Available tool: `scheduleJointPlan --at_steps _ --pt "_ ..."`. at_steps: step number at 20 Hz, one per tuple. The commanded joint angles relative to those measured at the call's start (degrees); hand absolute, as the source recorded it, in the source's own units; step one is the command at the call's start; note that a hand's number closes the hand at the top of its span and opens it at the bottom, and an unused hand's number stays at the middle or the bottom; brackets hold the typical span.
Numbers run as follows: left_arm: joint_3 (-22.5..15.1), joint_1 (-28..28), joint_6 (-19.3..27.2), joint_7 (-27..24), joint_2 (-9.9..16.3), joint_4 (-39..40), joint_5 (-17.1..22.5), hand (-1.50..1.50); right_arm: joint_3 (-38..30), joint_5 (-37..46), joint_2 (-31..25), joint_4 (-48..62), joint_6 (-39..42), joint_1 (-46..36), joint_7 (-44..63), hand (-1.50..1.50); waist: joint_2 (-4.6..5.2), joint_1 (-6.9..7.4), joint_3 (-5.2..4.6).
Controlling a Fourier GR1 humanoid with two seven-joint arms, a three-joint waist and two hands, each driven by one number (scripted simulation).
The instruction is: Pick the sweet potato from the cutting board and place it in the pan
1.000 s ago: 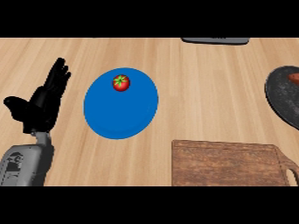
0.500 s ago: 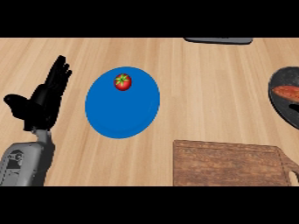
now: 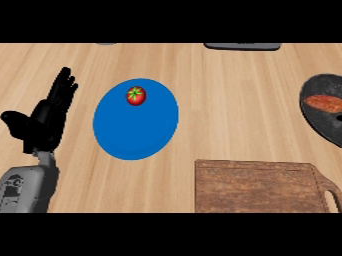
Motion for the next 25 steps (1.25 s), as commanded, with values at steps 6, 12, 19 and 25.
scheduleJointPlan --at_steps 6,12,19,25 --pt "1.6 -0.3 1.0 3.3 0.7 -1.1 0.5 0.00 -5.7 -9.1 -6.0 2.9 21.9 8.0 -10.3 -1.50 -1.03 -2.47 -0.25" --pt "2.2 3.8 -1.0 -3.0 1.0 1.3 0.9 0.00 -4.7 -11.7 -11.0 0.4 33.1 16.0 -16.1 -1.50 -1.09 -2.73 -0.35" --pt "2.1 3.4 0.1 -2.1 1.1 1.3 -0.5 0.00 -4.2 -16.0 -7.6 -5.8 35.1 26.6 -18.8 -1.50 -1.45 -3.77 -0.49" --pt "3.6 2.8 -1.2 -2.2 2.4 2.1 0.9 0.00 -1.9 -19.3 -10.1 -16.9 38.8 27.9 -8.5 -1.50 -1.47 -3.60 -0.62"
